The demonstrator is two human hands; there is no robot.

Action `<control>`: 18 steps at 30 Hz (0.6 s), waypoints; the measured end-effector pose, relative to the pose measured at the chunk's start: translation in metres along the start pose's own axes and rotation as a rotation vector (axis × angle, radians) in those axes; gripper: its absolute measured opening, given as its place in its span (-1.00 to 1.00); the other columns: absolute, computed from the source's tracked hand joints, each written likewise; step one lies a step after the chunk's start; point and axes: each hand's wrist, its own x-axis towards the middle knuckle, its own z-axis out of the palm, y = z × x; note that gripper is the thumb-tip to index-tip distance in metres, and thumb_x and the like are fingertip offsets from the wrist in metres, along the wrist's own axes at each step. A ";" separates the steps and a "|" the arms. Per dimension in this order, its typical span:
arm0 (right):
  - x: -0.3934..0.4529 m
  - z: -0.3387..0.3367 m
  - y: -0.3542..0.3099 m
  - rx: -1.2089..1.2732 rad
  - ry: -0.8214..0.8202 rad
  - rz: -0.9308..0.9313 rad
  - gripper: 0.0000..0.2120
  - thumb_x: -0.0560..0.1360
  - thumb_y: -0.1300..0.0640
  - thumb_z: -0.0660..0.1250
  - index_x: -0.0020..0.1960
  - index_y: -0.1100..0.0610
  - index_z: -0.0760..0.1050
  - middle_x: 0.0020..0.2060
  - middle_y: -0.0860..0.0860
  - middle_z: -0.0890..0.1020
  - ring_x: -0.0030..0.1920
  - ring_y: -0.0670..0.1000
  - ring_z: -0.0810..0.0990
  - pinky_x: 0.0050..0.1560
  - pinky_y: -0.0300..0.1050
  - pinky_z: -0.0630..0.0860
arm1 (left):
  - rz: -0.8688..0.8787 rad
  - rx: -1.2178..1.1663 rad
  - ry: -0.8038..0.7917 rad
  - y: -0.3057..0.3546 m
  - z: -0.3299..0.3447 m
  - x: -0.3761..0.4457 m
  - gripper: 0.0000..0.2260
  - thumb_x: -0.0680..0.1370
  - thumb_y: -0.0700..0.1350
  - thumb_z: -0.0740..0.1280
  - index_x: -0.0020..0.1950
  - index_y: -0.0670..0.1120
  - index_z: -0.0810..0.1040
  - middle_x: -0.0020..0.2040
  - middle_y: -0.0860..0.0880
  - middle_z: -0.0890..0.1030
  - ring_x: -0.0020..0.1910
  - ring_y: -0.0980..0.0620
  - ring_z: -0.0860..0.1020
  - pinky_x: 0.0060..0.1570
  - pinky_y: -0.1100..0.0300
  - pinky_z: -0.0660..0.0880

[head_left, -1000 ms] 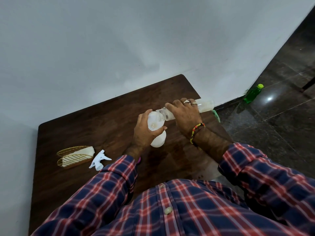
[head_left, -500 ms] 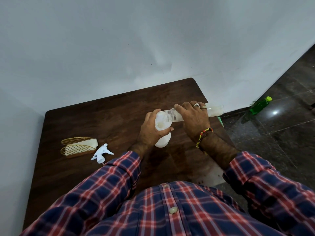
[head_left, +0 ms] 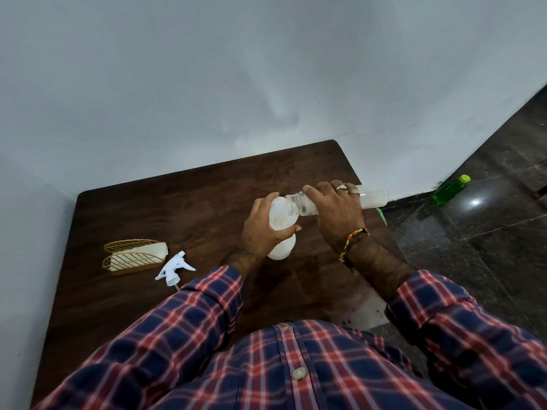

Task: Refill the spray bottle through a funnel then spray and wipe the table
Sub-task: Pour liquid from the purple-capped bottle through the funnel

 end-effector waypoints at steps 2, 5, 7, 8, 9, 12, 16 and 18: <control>0.000 0.000 0.000 0.005 -0.007 0.003 -0.44 0.32 0.25 0.46 0.29 0.02 0.46 0.08 0.09 0.60 0.16 0.23 0.52 0.22 0.24 0.36 | -0.005 0.003 -0.005 0.000 0.000 0.000 -0.21 0.33 0.16 0.53 0.46 -0.03 0.30 0.40 -0.04 0.37 0.30 0.01 0.42 0.23 0.11 0.44; 0.000 0.002 0.000 0.013 -0.017 0.017 -0.43 0.34 0.25 0.44 0.32 0.01 0.44 0.11 0.07 0.59 0.19 0.22 0.51 0.25 0.23 0.34 | -0.004 0.003 -0.008 0.001 0.000 0.000 -0.21 0.34 0.17 0.53 0.46 -0.03 0.30 0.40 -0.04 0.37 0.30 0.00 0.42 0.23 0.11 0.44; 0.000 0.002 0.000 0.025 -0.020 0.027 -0.43 0.34 0.26 0.42 0.32 0.00 0.43 0.12 0.06 0.59 0.20 0.21 0.51 0.26 0.21 0.33 | -0.004 0.000 -0.010 0.001 0.000 0.000 -0.21 0.34 0.17 0.53 0.46 -0.03 0.30 0.40 -0.04 0.37 0.30 0.00 0.42 0.24 0.09 0.44; 0.000 0.003 0.000 0.033 -0.020 0.031 -0.43 0.35 0.25 0.42 0.33 0.00 0.43 0.12 0.06 0.59 0.20 0.21 0.51 0.27 0.21 0.33 | -0.006 -0.003 -0.013 0.001 0.000 0.000 -0.21 0.33 0.17 0.53 0.46 -0.03 0.29 0.40 -0.04 0.37 0.30 0.00 0.42 0.24 0.09 0.44; 0.000 0.003 0.000 0.038 -0.019 0.034 -0.44 0.36 0.25 0.42 0.33 0.00 0.43 0.13 0.07 0.59 0.21 0.22 0.51 0.27 0.21 0.33 | -0.009 -0.004 -0.015 0.001 0.000 0.000 -0.21 0.33 0.17 0.53 0.46 -0.02 0.29 0.40 -0.03 0.37 0.30 0.00 0.42 0.24 0.09 0.44; -0.001 0.003 0.001 0.049 -0.015 0.035 -0.45 0.37 0.25 0.40 0.34 0.00 0.42 0.13 0.06 0.58 0.21 0.21 0.49 0.27 0.21 0.32 | -0.015 -0.002 -0.021 0.001 0.000 0.001 -0.21 0.33 0.18 0.53 0.46 -0.02 0.29 0.40 -0.03 0.36 0.30 0.01 0.42 0.23 0.11 0.43; -0.001 0.000 0.002 0.076 -0.070 0.043 -0.42 0.42 0.21 0.38 0.41 -0.02 0.34 0.23 0.04 0.53 0.29 0.18 0.43 0.33 0.21 0.27 | -0.008 0.002 -0.027 0.000 -0.001 0.000 -0.20 0.33 0.19 0.52 0.47 -0.01 0.28 0.40 -0.03 0.36 0.29 0.01 0.42 0.17 0.21 0.38; -0.002 0.000 0.003 0.095 -0.077 0.052 -0.42 0.43 0.20 0.37 0.41 -0.02 0.33 0.24 0.04 0.52 0.30 0.18 0.42 0.34 0.20 0.26 | 0.002 -0.002 -0.027 -0.001 -0.001 -0.001 -0.20 0.34 0.18 0.52 0.47 -0.02 0.28 0.40 -0.04 0.36 0.30 -0.01 0.42 0.21 0.15 0.41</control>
